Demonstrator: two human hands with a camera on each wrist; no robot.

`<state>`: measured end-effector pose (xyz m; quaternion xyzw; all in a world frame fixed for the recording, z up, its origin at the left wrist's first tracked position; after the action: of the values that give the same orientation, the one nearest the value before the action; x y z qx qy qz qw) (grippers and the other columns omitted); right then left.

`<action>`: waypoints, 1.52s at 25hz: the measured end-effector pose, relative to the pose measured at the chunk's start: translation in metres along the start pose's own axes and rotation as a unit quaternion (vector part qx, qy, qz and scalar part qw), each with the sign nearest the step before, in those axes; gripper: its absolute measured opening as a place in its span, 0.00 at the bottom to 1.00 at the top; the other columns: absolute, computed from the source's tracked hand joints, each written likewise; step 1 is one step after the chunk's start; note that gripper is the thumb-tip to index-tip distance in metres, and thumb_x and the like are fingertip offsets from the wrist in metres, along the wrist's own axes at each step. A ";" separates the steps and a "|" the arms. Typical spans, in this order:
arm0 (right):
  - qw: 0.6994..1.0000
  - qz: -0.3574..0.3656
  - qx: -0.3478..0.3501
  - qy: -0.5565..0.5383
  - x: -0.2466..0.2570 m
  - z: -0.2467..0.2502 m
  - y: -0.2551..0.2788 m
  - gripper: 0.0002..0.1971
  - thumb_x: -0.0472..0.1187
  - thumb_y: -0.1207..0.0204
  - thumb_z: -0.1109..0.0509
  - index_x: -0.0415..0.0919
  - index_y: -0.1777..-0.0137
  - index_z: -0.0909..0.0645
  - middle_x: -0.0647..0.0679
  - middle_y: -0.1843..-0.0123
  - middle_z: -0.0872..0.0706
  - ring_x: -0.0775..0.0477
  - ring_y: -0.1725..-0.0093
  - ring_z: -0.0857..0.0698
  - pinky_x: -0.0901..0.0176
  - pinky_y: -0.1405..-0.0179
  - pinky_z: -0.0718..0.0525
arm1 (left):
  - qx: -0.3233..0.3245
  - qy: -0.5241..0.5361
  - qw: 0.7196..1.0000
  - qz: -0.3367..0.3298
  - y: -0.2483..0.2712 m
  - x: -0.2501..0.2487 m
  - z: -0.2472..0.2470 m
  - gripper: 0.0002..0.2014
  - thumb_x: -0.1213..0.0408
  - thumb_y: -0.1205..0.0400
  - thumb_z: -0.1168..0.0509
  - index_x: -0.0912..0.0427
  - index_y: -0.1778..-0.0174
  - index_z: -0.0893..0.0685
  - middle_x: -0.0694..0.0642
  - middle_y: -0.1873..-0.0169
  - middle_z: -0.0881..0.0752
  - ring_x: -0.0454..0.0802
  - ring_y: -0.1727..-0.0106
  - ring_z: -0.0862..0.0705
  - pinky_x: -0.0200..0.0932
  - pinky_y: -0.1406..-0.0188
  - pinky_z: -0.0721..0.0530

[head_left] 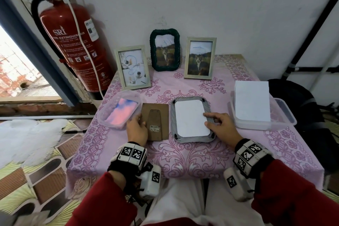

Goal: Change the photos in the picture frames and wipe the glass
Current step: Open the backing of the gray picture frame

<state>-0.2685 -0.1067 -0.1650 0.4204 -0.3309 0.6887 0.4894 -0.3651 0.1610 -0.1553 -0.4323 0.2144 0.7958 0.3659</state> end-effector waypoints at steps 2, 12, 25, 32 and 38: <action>1.000 0.002 -0.003 0.006 0.000 0.000 -0.001 0.17 0.30 0.27 0.28 0.36 0.38 0.16 0.36 0.46 0.19 0.41 0.48 0.22 0.48 0.38 0.21 | -0.003 -0.056 0.998 -0.017 0.002 -0.004 0.000 0.25 0.81 0.23 0.42 0.65 0.28 0.26 0.68 0.30 0.29 0.64 0.30 0.27 0.47 0.23 0.35; 1.000 0.003 0.000 0.005 -0.001 0.000 -0.001 0.16 0.31 0.27 0.28 0.38 0.38 0.16 0.45 0.52 0.26 0.49 0.52 0.27 0.59 0.47 0.26 | 0.189 -0.170 0.960 -0.117 0.016 -0.024 -0.022 0.27 0.65 0.17 0.38 0.60 0.22 0.36 0.59 0.18 0.44 0.54 0.16 0.51 0.42 0.21 0.47; 1.000 -0.008 -0.006 0.006 0.004 0.000 0.003 0.17 0.32 0.26 0.29 0.39 0.38 0.16 0.42 0.49 0.27 0.49 0.51 0.27 0.61 0.46 0.26 | 0.180 -0.149 0.967 -0.100 0.011 -0.028 -0.018 0.24 0.69 0.18 0.38 0.61 0.24 0.30 0.59 0.19 0.39 0.53 0.17 0.47 0.41 0.22 0.46; 1.000 -0.017 -0.008 0.009 0.008 0.002 0.006 0.16 0.32 0.26 0.29 0.40 0.38 0.16 0.43 0.48 0.28 0.49 0.49 0.26 0.62 0.43 0.26 | 0.093 -0.154 0.976 -0.125 0.016 -0.048 -0.031 0.16 0.58 0.20 0.34 0.57 0.38 0.18 0.61 0.39 0.21 0.60 0.35 0.25 0.50 0.34 0.27; 0.999 -0.030 -0.010 0.002 0.009 0.001 0.007 0.15 0.33 0.26 0.29 0.42 0.39 0.16 0.47 0.51 0.30 0.51 0.50 0.27 0.66 0.44 0.28 | 0.135 -0.228 0.962 -0.070 0.019 -0.056 -0.050 0.19 0.48 0.22 0.34 0.50 0.38 0.18 0.60 0.35 0.30 0.62 0.30 0.36 0.53 0.29 0.40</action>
<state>-0.2763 -0.1064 -0.1570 0.4238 -0.3240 0.6709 0.5151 -0.3331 0.0934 -0.1340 -0.1998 0.2004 0.8093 0.5147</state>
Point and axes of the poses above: each hand's wrist, its own y-axis away from the middle knuckle, its own z-axis out of the back of the hand, x = y × z, the point moved 3 cm from there along -y, towards the middle knuckle
